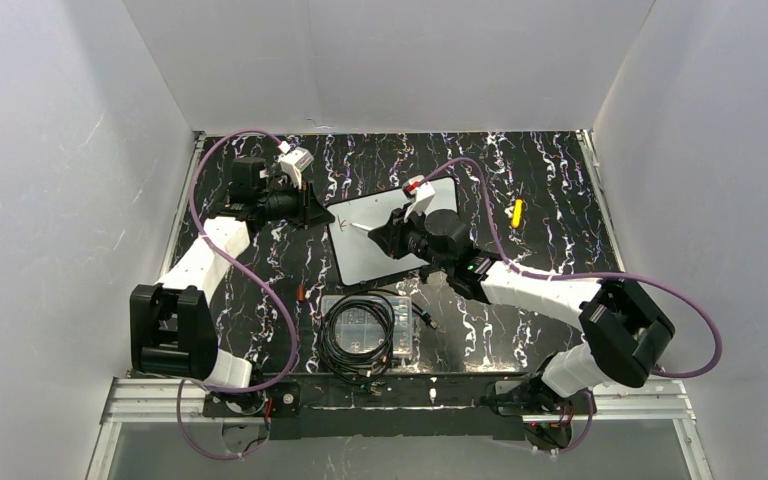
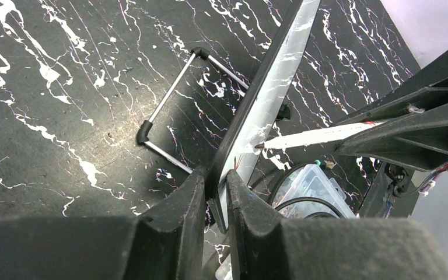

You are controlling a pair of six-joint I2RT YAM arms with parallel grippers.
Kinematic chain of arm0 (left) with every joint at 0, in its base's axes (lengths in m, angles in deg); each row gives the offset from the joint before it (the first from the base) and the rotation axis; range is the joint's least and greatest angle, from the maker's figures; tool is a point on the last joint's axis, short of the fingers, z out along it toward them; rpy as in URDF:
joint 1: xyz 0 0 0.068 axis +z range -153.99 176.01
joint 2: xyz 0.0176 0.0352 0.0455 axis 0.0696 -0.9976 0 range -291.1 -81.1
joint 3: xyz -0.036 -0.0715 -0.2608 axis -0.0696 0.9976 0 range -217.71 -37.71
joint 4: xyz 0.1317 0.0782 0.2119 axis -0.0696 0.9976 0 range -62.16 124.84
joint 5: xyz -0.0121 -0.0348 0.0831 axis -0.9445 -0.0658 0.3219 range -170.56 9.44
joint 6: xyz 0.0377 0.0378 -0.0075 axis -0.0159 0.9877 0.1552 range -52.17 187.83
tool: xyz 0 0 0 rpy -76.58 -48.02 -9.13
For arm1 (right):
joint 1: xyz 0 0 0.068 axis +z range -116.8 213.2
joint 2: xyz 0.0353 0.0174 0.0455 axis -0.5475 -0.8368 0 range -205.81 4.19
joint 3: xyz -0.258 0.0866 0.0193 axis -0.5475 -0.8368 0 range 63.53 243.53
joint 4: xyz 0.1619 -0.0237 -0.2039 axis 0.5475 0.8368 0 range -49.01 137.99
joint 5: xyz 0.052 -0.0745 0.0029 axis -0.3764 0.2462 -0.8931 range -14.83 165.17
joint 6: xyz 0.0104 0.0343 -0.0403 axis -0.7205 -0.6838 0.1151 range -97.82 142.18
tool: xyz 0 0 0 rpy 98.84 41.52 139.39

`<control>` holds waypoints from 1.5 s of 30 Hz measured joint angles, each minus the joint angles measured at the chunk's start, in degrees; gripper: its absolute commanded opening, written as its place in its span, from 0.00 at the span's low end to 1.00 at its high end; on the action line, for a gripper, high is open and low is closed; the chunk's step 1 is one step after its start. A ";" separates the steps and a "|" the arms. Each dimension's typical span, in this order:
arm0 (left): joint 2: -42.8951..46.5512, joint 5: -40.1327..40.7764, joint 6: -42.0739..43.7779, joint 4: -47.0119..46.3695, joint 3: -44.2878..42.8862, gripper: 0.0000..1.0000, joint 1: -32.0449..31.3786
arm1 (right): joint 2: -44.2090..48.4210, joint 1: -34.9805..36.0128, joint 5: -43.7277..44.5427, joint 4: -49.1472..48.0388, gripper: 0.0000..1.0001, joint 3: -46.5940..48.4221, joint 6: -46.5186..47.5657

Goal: Write a sentence on the whiteboard

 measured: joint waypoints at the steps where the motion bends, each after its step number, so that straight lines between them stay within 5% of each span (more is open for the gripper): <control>1: 0.02 0.00 0.02 0.02 0.00 0.00 0.00 | -0.02 0.00 0.17 0.00 0.01 0.00 -0.02; 45: 0.02 0.28 0.22 0.13 0.00 0.00 0.11 | -0.35 0.02 3.98 -1.36 0.01 -0.66 -0.15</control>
